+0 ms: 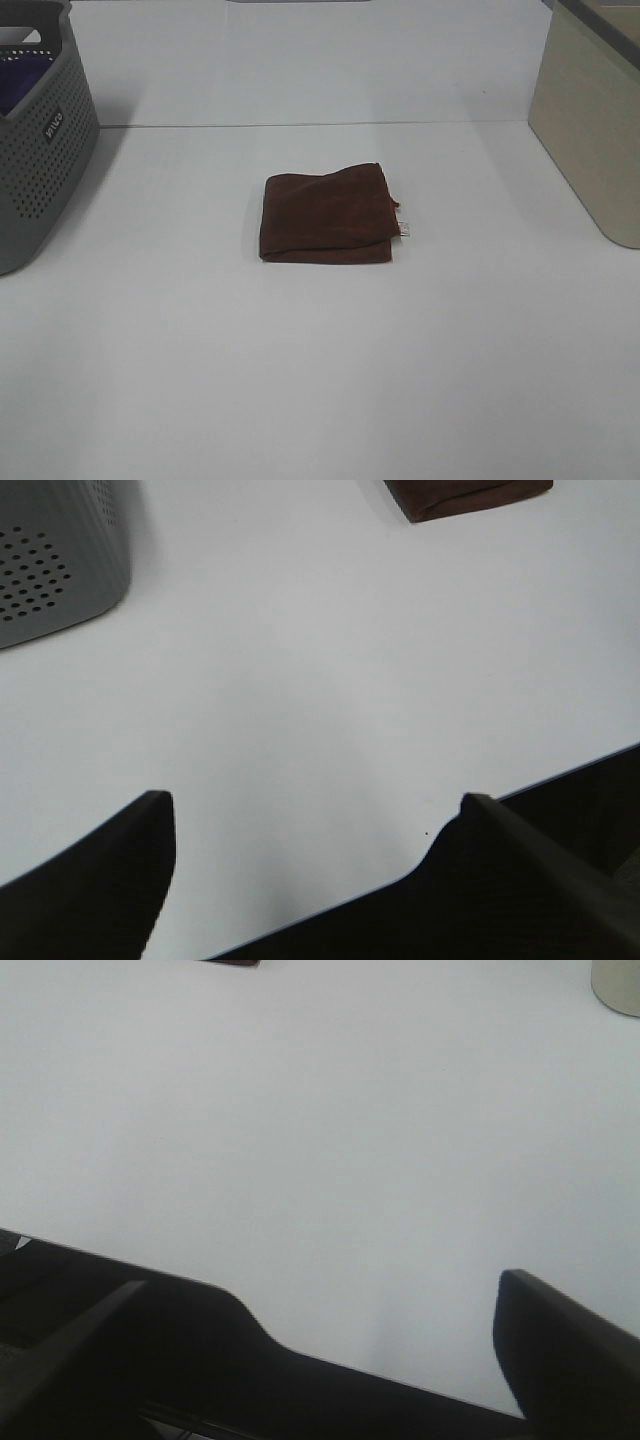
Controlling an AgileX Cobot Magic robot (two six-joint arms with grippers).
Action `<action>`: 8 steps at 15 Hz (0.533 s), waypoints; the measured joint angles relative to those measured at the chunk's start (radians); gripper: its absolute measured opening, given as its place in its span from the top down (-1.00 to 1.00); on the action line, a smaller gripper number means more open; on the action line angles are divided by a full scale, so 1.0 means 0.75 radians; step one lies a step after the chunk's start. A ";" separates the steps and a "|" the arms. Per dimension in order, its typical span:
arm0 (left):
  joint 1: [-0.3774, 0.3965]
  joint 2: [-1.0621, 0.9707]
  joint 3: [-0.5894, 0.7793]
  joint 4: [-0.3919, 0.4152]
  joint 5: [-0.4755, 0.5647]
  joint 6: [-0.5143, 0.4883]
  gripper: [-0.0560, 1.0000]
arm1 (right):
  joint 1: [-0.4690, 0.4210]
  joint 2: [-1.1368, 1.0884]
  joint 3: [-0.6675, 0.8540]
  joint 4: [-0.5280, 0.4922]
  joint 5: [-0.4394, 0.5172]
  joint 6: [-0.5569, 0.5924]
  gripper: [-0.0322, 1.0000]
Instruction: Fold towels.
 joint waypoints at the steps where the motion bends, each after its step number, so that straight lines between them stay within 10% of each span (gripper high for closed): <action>1: 0.031 0.000 0.000 -0.001 0.000 0.000 -0.50 | 0.000 -0.008 0.000 0.001 0.000 0.000 -0.72; 8: 0.284 -0.025 0.001 -0.001 0.000 0.001 -0.50 | 0.000 -0.264 0.000 0.005 0.000 -0.008 -0.72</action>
